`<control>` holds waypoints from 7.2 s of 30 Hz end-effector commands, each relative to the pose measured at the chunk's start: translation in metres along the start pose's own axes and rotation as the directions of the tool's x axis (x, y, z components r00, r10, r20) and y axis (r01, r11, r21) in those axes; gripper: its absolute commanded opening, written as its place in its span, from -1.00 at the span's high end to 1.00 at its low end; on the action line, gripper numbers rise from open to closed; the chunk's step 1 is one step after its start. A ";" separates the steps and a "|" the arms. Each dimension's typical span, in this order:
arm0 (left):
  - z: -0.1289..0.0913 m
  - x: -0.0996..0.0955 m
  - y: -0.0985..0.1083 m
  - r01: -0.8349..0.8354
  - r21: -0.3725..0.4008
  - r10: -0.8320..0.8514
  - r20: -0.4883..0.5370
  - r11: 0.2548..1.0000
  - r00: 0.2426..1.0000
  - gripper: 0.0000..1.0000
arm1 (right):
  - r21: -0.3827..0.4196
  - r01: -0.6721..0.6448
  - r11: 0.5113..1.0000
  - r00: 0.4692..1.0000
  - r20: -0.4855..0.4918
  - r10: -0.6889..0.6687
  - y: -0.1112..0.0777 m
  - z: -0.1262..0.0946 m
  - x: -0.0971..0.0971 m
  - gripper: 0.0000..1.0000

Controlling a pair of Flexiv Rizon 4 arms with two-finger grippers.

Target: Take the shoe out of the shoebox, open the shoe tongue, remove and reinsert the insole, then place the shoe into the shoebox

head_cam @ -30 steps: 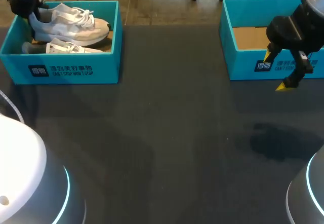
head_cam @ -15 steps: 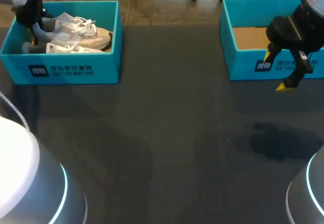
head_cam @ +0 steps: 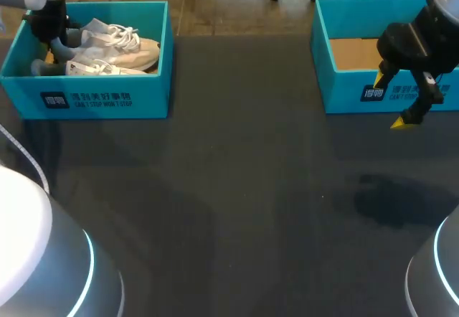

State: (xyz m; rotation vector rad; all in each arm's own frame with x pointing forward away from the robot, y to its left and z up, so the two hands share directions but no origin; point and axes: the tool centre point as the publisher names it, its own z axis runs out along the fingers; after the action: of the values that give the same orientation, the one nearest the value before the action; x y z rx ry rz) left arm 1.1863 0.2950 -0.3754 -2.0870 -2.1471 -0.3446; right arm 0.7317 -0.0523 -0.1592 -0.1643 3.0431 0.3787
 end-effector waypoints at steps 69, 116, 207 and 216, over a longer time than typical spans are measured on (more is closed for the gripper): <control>-0.102 0.023 -0.133 -0.096 0.020 0.089 0.244 0.995 0.966 -0.37 | 0.002 0.000 1.000 1.000 -0.002 0.000 0.001 0.001 -0.001 -1.00; -0.015 0.005 -0.131 -0.129 0.022 0.123 0.182 0.991 0.975 -0.24 | 0.002 0.000 1.000 1.000 -0.002 0.000 0.001 0.001 -0.001 -1.00; -0.220 0.049 -0.140 -0.010 0.006 0.009 0.062 1.000 0.998 1.00 | 0.002 0.000 1.000 1.000 -0.002 0.000 0.001 0.001 -0.001 -1.00; -0.245 0.022 -0.191 0.008 0.015 -0.009 0.038 1.000 0.999 1.00 | 0.002 0.000 1.000 1.000 -0.002 0.000 0.001 0.001 -0.001 -1.00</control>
State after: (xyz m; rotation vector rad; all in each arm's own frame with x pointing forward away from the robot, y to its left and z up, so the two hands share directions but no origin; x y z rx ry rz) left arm 1.0096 0.2588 -0.1566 -2.0747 -2.1616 -0.2111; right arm 0.7317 -0.0523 -0.1592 -0.1641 3.0431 0.3788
